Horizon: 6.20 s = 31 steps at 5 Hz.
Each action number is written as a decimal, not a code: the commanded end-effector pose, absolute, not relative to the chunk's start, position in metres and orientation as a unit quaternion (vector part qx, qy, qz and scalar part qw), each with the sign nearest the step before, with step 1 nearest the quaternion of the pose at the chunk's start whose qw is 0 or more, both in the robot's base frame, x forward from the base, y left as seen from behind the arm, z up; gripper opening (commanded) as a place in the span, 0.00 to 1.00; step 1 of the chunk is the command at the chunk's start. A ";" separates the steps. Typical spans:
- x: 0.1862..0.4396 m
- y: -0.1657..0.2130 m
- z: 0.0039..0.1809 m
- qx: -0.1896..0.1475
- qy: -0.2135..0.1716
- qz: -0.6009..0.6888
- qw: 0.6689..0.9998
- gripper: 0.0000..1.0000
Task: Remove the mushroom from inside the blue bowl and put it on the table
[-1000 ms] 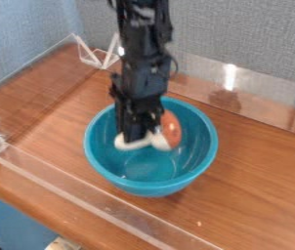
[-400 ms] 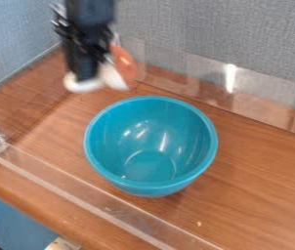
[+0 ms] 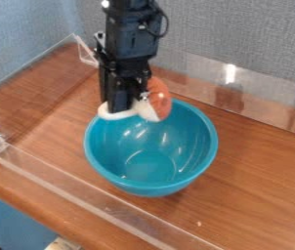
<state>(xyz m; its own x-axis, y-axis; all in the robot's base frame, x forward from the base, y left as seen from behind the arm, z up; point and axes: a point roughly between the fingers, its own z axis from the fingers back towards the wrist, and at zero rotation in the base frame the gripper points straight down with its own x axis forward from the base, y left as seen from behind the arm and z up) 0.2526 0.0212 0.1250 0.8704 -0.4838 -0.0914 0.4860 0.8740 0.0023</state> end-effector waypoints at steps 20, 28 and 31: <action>0.258 0.154 0.112 0.039 0.055 -0.221 0.973 0.00; 0.261 0.163 0.103 0.045 0.057 -0.256 0.964 0.00; 0.263 0.170 0.111 0.055 0.062 -0.259 0.962 0.00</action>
